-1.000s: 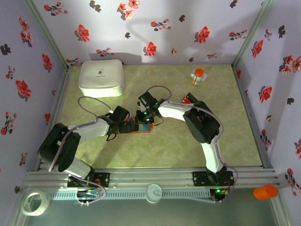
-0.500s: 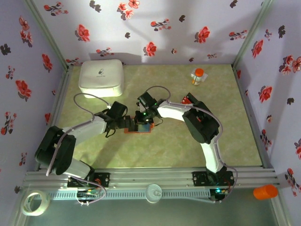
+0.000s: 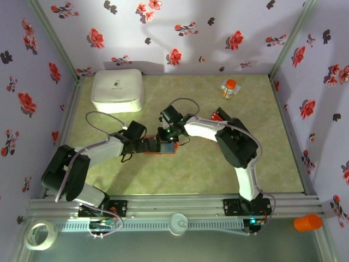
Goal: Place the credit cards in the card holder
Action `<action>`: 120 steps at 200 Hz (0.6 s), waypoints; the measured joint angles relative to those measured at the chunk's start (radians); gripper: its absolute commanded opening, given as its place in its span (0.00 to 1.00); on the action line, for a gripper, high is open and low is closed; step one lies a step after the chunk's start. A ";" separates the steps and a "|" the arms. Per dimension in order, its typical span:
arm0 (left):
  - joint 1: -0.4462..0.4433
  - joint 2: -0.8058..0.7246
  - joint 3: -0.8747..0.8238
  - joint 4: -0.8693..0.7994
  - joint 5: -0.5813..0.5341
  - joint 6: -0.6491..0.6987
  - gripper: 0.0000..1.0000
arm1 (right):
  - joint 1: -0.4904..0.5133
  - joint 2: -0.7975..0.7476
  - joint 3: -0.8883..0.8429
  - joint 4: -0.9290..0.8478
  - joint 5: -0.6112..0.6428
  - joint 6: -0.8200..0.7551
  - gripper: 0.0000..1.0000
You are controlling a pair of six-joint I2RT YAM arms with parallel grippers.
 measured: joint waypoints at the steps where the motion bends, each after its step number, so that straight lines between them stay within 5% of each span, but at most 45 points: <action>1: 0.000 0.000 0.000 0.000 0.000 0.000 1.00 | 0.000 -0.001 -0.001 0.000 0.000 0.000 0.05; 120: 0.000 0.000 -0.018 0.024 0.000 0.000 1.00 | 0.039 0.051 -0.005 -0.003 0.011 0.000 0.04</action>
